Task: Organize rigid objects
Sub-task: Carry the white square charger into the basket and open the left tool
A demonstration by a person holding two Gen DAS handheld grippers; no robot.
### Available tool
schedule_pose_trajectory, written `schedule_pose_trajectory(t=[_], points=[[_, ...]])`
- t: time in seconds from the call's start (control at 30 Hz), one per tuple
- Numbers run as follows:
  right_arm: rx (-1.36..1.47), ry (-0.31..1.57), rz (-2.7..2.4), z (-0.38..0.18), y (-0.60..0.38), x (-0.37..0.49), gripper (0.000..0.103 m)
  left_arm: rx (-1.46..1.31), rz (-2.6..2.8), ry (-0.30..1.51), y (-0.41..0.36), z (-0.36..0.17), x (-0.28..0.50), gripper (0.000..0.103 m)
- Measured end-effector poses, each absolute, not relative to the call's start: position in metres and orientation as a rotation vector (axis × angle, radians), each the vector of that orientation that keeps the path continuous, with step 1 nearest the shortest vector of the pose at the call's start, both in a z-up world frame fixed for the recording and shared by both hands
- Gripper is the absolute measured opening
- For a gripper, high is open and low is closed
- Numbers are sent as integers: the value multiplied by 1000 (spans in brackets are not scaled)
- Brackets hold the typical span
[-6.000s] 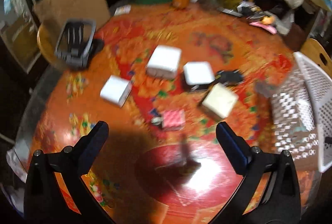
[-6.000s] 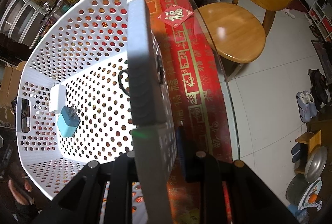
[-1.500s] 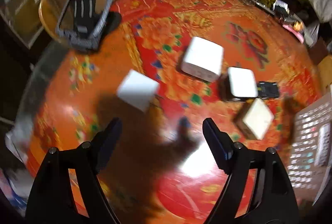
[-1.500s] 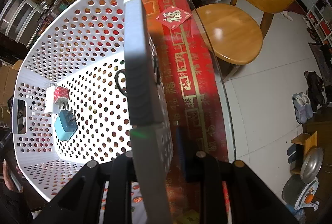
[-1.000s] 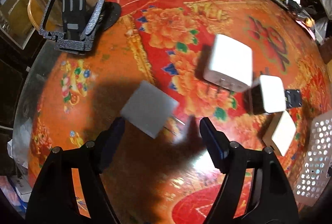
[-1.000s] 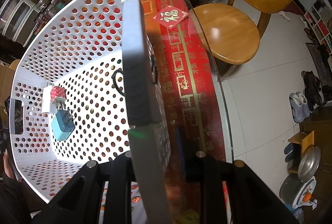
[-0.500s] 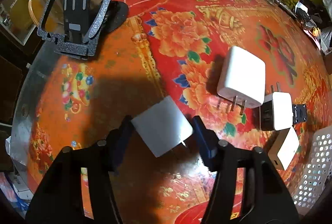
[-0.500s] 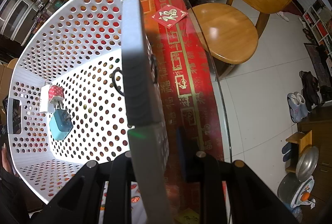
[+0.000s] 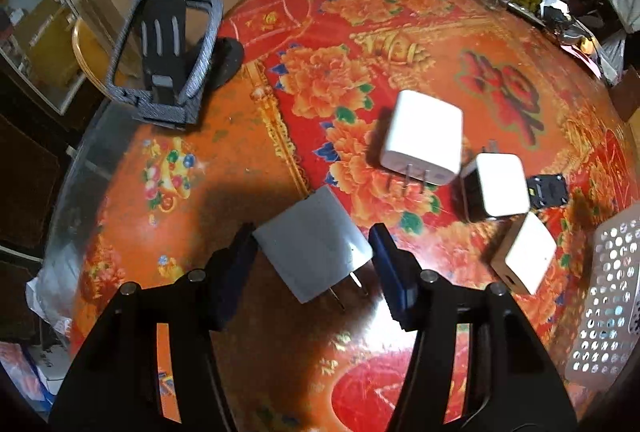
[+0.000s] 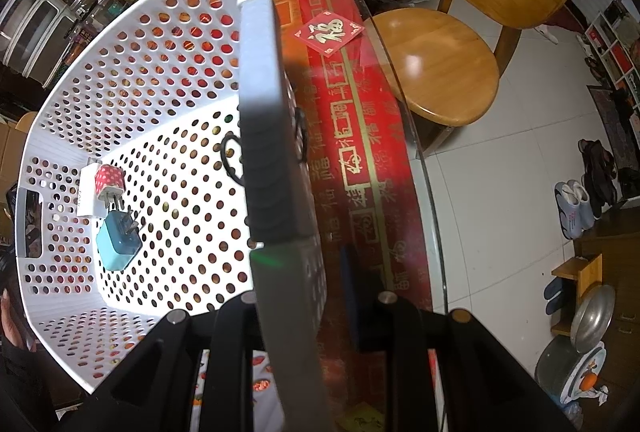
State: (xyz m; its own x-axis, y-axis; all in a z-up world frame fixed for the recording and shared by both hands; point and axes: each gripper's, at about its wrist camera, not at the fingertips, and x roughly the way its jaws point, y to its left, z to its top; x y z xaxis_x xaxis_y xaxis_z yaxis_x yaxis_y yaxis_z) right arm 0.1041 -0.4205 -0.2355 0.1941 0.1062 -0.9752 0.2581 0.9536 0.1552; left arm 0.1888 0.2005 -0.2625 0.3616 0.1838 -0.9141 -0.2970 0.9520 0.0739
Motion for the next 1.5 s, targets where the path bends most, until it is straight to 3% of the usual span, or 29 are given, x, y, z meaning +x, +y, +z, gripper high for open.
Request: schedule_pose_trajectory(t=[0.57,1.07,1.27,1.5], points=[[320,1365,-79,-234,-421,103,21,10,249,1001,121,-159,158,55],[334,1360,-58,-234,-422,103,21,108,150,997,12,-117,162,55],[335,1360,-53,-234,-422,103,21,217,59,1000,-70,-107,165,55],[342,1358,-48,-234,-423,103,21,369,-72,1069,-167,-144,168,55]])
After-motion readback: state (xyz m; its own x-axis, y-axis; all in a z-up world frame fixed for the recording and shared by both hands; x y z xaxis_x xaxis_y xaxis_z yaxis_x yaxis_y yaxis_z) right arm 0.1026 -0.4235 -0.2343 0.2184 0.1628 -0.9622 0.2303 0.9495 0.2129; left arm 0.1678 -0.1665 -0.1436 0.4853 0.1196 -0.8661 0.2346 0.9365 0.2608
